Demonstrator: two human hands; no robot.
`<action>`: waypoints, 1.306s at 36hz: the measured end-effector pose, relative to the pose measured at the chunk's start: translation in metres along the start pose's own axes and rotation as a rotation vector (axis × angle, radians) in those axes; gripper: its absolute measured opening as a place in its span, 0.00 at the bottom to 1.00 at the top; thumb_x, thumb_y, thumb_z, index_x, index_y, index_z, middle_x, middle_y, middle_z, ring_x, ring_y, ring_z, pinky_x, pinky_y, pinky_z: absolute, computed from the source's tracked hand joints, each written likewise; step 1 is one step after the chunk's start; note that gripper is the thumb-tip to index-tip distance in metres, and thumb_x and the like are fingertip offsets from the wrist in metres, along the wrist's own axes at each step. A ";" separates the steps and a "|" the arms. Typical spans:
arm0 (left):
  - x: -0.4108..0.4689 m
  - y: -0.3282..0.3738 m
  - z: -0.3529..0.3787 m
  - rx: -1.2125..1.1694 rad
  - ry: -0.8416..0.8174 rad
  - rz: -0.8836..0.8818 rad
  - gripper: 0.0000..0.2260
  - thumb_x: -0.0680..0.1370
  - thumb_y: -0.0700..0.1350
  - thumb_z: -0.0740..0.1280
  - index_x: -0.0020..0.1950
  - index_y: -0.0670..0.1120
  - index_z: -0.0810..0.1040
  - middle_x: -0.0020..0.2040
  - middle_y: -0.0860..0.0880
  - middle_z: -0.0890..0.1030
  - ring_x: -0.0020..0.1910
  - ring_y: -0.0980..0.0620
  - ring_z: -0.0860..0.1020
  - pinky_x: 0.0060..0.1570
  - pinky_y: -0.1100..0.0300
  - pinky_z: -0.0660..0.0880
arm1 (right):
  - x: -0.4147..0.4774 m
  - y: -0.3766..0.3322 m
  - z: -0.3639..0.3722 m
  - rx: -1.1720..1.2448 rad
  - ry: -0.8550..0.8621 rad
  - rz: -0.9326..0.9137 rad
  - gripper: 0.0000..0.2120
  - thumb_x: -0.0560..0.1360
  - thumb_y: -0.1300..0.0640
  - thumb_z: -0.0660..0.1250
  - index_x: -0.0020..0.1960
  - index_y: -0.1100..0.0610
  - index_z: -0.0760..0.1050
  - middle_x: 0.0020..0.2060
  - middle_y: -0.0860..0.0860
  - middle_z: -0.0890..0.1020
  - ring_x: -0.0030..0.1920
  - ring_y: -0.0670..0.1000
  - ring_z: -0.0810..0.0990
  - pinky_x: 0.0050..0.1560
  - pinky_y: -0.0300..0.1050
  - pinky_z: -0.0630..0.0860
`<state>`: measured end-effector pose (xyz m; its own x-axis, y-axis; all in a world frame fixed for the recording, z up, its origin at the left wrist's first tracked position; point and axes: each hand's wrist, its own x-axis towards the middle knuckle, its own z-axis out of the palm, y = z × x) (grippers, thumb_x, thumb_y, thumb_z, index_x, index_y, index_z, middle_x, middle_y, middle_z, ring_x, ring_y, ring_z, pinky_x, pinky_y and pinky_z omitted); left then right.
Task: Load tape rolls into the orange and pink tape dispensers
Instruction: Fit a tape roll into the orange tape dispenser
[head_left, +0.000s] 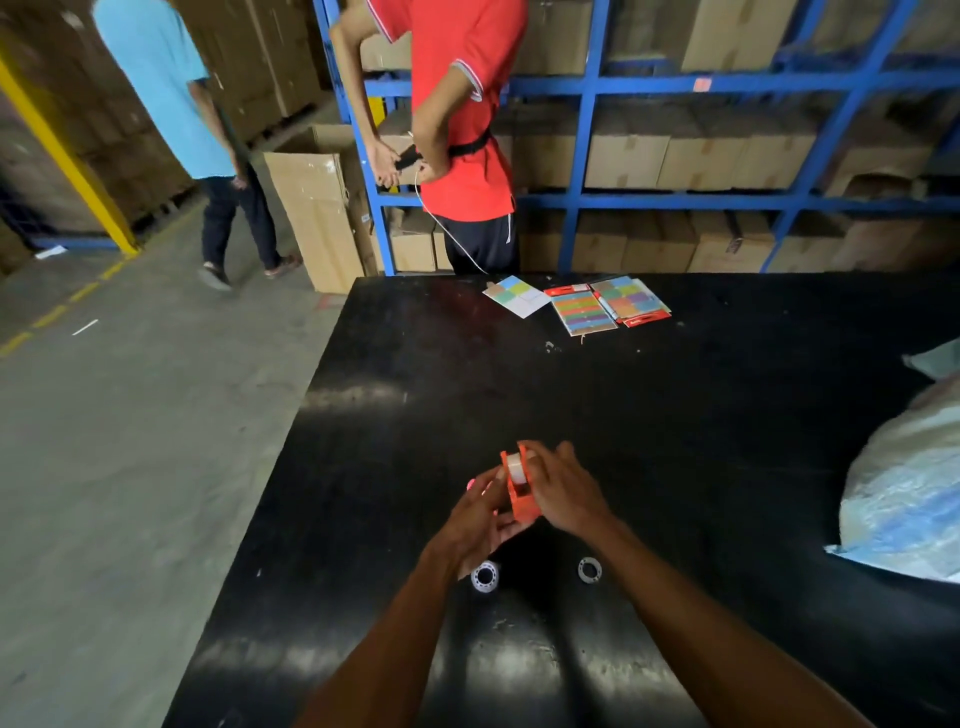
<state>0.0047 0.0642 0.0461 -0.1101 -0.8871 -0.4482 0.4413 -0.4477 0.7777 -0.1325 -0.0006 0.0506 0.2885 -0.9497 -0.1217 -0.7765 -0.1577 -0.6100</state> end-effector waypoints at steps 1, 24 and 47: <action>-0.001 0.000 -0.002 0.001 0.010 -0.006 0.15 0.82 0.51 0.60 0.67 0.49 0.72 0.57 0.44 0.82 0.49 0.48 0.84 0.50 0.54 0.80 | 0.001 0.000 -0.002 -0.036 0.008 -0.011 0.20 0.81 0.42 0.47 0.69 0.39 0.67 0.58 0.54 0.71 0.60 0.58 0.76 0.63 0.57 0.69; -0.004 0.019 -0.008 0.051 -0.099 -0.011 0.16 0.75 0.52 0.71 0.60 0.46 0.81 0.63 0.39 0.77 0.58 0.41 0.79 0.60 0.42 0.77 | 0.006 -0.020 -0.047 -0.190 0.029 -0.419 0.07 0.76 0.46 0.65 0.52 0.44 0.78 0.53 0.41 0.77 0.57 0.43 0.72 0.59 0.50 0.63; 0.009 0.029 -0.019 0.024 -0.047 0.033 0.17 0.81 0.51 0.61 0.64 0.42 0.77 0.62 0.37 0.79 0.61 0.40 0.79 0.58 0.45 0.79 | -0.024 -0.024 -0.048 -0.164 0.110 -0.562 0.04 0.76 0.50 0.67 0.48 0.47 0.80 0.46 0.41 0.77 0.51 0.40 0.71 0.56 0.45 0.62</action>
<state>0.0334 0.0451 0.0565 -0.1373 -0.9055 -0.4014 0.4241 -0.4200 0.8024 -0.1478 0.0125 0.1056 0.6278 -0.7292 0.2721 -0.6002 -0.6762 -0.4272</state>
